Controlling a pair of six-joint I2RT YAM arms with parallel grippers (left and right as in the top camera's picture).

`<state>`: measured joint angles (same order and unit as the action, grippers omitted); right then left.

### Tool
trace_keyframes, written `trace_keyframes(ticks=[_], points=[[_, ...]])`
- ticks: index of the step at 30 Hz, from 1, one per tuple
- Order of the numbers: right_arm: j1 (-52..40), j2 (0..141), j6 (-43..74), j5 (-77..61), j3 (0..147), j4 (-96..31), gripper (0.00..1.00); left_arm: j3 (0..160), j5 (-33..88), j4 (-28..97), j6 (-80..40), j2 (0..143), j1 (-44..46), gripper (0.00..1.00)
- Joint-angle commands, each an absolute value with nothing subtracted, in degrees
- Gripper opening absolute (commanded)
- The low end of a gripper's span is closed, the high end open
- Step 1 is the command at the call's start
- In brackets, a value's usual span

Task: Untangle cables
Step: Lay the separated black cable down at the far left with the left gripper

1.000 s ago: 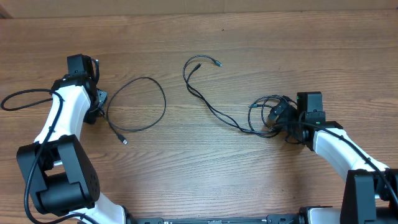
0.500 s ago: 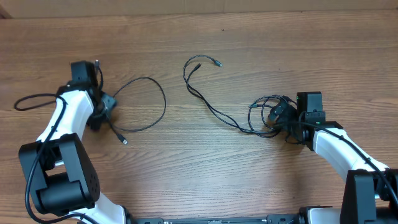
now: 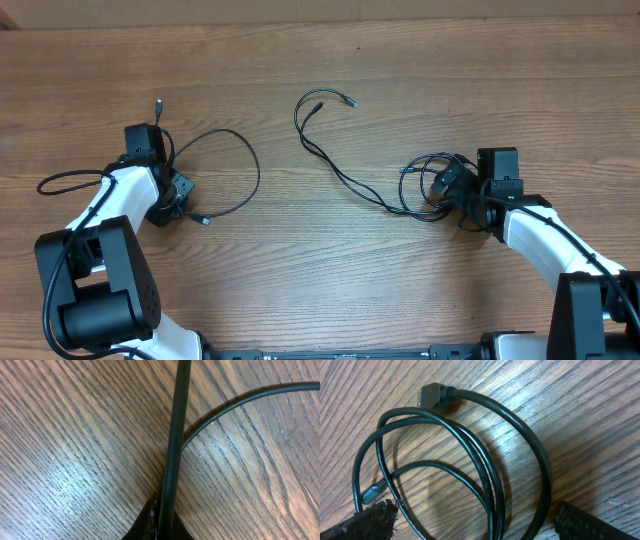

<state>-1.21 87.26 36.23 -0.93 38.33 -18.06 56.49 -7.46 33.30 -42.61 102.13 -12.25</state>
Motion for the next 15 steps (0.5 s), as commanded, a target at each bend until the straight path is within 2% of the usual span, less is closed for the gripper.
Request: trace_keyframes(ticks=[1, 4, 9, 12, 15], points=[[-1.0, 89.1, 37.2, -1.2, 36.0, -20.1, 1.0, 56.5, -4.9, 34.5, -40.3, 103.3, -16.3, 0.05], [-1.0, 89.1, 37.2, -1.2, 36.0, -20.1, 1.0, 62.0, -5.1, 41.8, -39.7, 102.1, -24.6, 0.04], [-1.0, 89.1, 37.2, -1.2, 36.0, -20.1, 1.0, 73.2, -2.4, 53.9, -41.0, 101.5, -43.7, 0.04], [-1.0, 89.1, 37.2, -1.2, 36.0, -20.1, 1.0, 74.3, 5.6, 54.9, -46.9, 101.5, -52.8, 0.04], [-1.0, 89.1, 37.2, -1.2, 36.0, -20.1, 1.0, 74.3, 6.2, 56.3, -55.2, 101.5, -59.1, 0.04]])
